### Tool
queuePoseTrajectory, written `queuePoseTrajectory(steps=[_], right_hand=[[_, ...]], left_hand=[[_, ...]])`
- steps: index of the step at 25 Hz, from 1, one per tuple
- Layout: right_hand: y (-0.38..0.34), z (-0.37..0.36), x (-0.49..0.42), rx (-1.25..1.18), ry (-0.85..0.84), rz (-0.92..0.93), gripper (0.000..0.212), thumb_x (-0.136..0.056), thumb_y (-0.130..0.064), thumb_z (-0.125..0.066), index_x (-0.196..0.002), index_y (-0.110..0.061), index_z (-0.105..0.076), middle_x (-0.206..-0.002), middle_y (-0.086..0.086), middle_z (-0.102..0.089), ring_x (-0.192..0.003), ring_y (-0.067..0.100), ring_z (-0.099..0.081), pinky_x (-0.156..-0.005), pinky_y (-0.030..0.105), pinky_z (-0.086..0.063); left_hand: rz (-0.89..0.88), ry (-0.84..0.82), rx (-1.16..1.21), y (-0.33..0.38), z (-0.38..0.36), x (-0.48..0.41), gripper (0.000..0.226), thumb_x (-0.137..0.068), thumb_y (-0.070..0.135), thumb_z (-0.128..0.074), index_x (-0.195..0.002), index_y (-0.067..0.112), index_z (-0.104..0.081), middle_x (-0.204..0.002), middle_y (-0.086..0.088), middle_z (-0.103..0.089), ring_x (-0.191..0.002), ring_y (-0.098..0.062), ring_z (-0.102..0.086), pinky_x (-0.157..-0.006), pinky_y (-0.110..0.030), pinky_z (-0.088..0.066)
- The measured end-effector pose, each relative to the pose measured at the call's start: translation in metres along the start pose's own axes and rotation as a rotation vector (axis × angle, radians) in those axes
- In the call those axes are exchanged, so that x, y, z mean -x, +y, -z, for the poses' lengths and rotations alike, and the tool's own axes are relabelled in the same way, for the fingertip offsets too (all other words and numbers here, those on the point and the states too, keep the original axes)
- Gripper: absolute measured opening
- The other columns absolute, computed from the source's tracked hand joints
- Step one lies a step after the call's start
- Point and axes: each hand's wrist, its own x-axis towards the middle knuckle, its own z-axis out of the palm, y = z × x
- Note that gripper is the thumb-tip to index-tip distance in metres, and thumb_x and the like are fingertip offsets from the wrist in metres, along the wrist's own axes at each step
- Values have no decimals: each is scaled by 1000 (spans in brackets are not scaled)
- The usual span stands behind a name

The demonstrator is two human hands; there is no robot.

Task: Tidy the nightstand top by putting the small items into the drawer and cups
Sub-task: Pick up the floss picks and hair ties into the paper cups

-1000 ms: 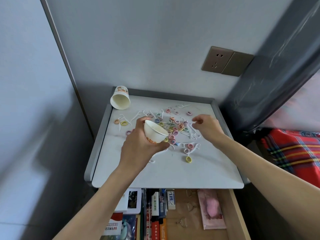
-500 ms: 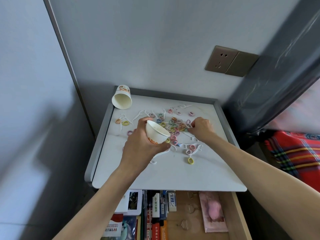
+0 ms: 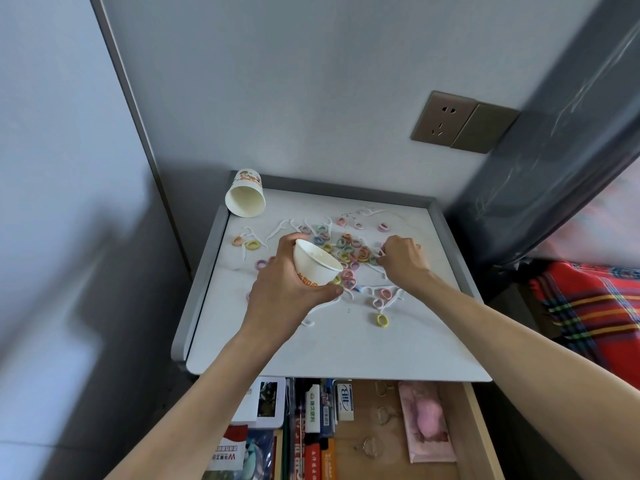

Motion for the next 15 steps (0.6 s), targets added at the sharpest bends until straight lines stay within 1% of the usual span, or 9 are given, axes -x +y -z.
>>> queuePoseTrajectory(steps=[3,6,8,10,13,15], right_hand=[[0,1,-3,5,-44,7,18,-93,-16,-61,-79,-7,-54,-82,11,-62,-75,29,-60,-63,35,-46],[8,2,-2,-34,-26,-35,23,-93,-19,-61,-74,-8,-53,-71,8,-55,-65,26,-53,-56,31,-39],[14,8,-3,-70,58,-47,19,-93,-22,-62,-81,-8,-62,-73,9,-59,-68,29,-57,-60,33,-47],[16,17,-9,-146,129,-40,16,-93,-23,-64,-88,-8,-68,-81,11,-66,-75,31,-63,-69,40,-55],[7,24,-19,-203,120,-41,14,-91,-20,-66,-88,-7,-71,-84,11,-67,-77,30,-65,-70,40,-57],[-5,20,-21,-205,80,-46,14,-89,-19,-70,-86,-5,-69,-85,12,-67,-79,30,-66,-68,36,-56]], left_hand=[[-1,1,0,0,-1,0,72,-65,43,-88,-123,35,-45,-101,14,-64,-94,-9,-61,-73,-29,-54],[3,5,5,0,0,0,72,-64,44,-88,-122,36,-45,-100,14,-64,-95,-10,-61,-76,-33,-56],[9,8,2,0,1,0,72,-64,44,-88,-122,36,-45,-100,15,-64,-94,-10,-62,-77,-35,-56],[16,11,-8,0,2,-1,73,-64,43,-88,-122,37,-44,-100,15,-64,-94,-11,-62,-78,-37,-57],[36,17,-3,0,1,-2,73,-63,41,-88,-121,39,-44,-99,15,-65,-93,-11,-63,-78,-37,-57],[36,20,6,1,1,-2,73,-64,39,-89,-122,38,-45,-99,15,-65,-93,-10,-63,-75,-31,-56]])
